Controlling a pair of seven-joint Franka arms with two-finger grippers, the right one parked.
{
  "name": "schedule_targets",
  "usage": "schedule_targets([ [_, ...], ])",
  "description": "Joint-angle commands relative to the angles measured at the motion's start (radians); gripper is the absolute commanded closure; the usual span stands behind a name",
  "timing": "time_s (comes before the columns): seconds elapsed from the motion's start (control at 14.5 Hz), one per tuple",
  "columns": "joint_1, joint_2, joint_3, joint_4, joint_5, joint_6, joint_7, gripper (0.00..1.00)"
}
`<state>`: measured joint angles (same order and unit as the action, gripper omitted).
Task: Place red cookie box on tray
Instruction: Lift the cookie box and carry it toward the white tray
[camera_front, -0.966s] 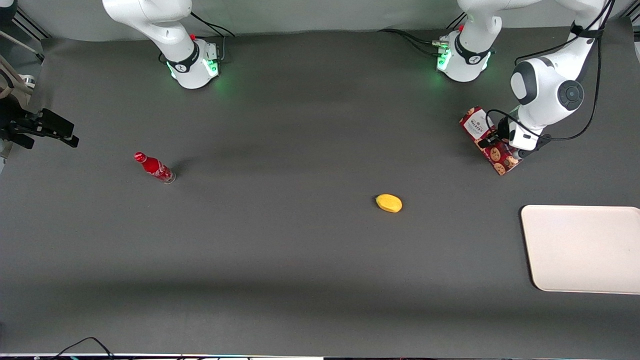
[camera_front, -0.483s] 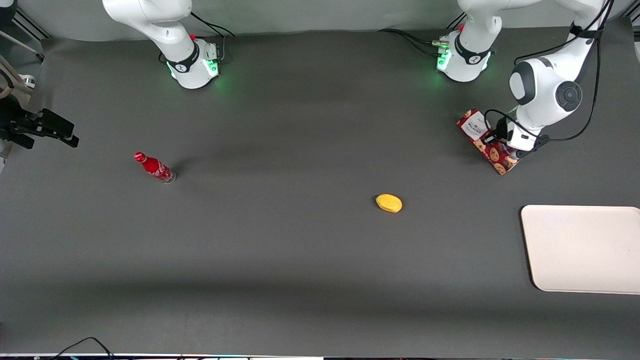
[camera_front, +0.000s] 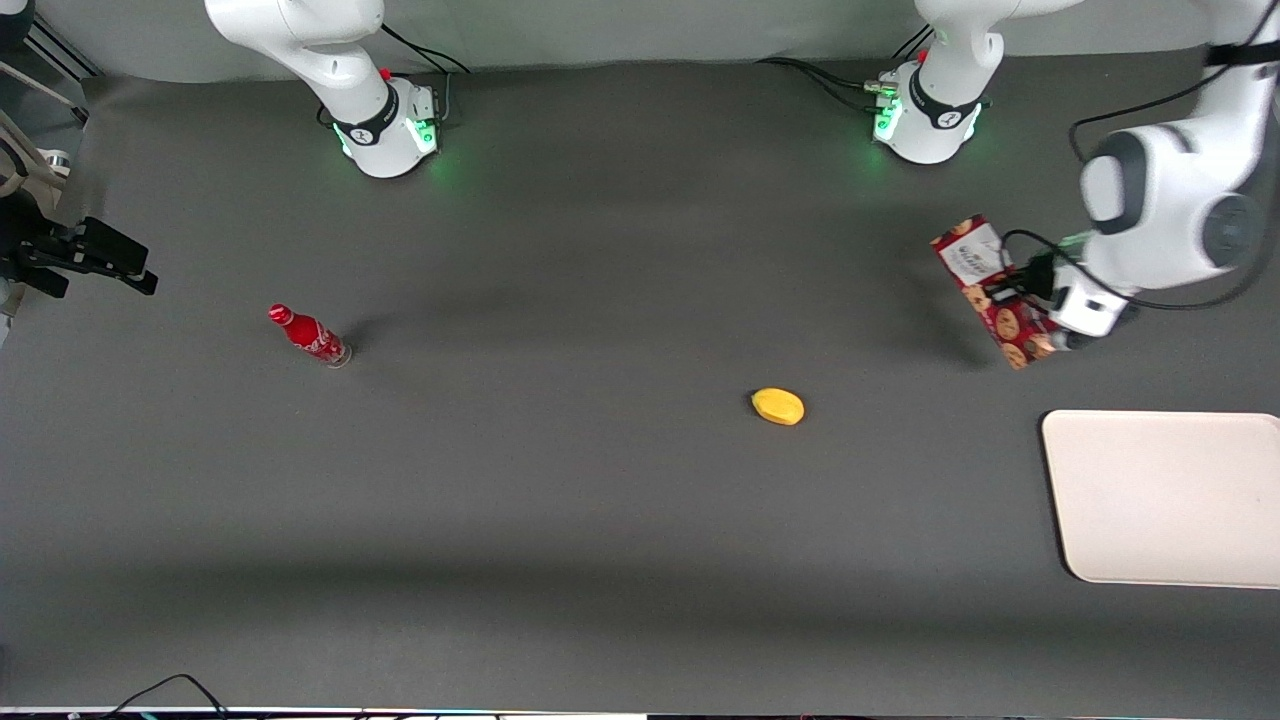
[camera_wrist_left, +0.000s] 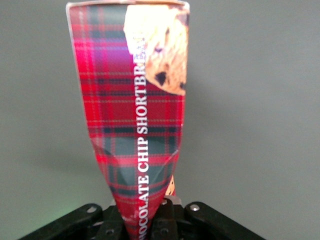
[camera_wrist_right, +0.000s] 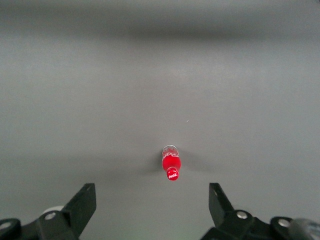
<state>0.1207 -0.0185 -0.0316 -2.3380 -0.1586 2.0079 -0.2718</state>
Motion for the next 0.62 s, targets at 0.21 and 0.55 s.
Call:
schedule_targets([
  [0.21,0.017,0.197,0.063,0.621,0.191,-0.305,0.274,1.0],
  [0.55,0.043,0.513,0.234,1.003,0.168,-0.215,0.721,1.0],
])
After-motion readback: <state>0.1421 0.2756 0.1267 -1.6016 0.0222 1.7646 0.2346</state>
